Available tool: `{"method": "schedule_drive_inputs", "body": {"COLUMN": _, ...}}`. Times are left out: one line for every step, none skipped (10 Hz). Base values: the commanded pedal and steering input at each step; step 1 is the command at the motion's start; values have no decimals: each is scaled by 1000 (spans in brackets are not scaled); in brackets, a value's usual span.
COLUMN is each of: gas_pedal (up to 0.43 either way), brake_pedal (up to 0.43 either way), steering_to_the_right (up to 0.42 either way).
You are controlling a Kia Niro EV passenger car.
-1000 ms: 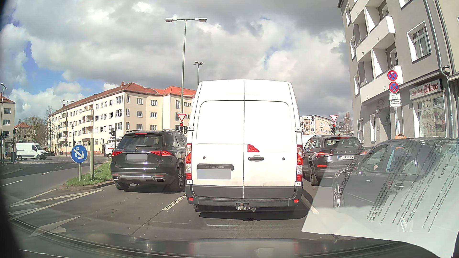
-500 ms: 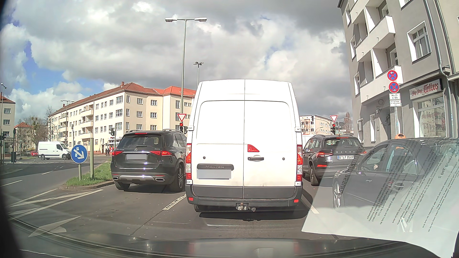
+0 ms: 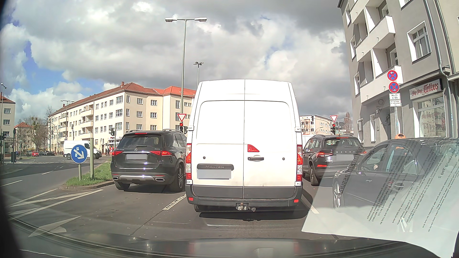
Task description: Follow the waypoints while adhering to traffic rules and regulations
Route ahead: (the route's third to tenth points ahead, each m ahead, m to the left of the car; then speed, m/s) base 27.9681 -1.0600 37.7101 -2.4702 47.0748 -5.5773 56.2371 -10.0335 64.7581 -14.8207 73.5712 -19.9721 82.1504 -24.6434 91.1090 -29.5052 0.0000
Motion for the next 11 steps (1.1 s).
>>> {"method": "schedule_drive_inputs", "body": {"gas_pedal": 0, "brake_pedal": 390, "steering_to_the_right": -14}}
{"method": "schedule_drive_inputs", "body": {"gas_pedal": 0, "brake_pedal": 390, "steering_to_the_right": -14}}
{"method": "schedule_drive_inputs", "body": {"gas_pedal": 0, "brake_pedal": 390, "steering_to_the_right": -14}}
{"method": "schedule_drive_inputs", "body": {"gas_pedal": 0, "brake_pedal": 390, "steering_to_the_right": -14}}
{"method": "schedule_drive_inputs", "body": {"gas_pedal": 0, "brake_pedal": 390, "steering_to_the_right": -14}}
{"method": "schedule_drive_inputs", "body": {"gas_pedal": 0, "brake_pedal": 390, "steering_to_the_right": -14}}
{"method": "schedule_drive_inputs", "body": {"gas_pedal": 0, "brake_pedal": 390, "steering_to_the_right": -14}}
{"method": "schedule_drive_inputs", "body": {"gas_pedal": 0, "brake_pedal": 390, "steering_to_the_right": -14}}
{"method": "schedule_drive_inputs", "body": {"gas_pedal": 0, "brake_pedal": 390, "steering_to_the_right": -14}}
{"method": "schedule_drive_inputs", "body": {"gas_pedal": 0, "brake_pedal": 390, "steering_to_the_right": -14}}
{"method": "schedule_drive_inputs", "body": {"gas_pedal": 0, "brake_pedal": 390, "steering_to_the_right": -14}}
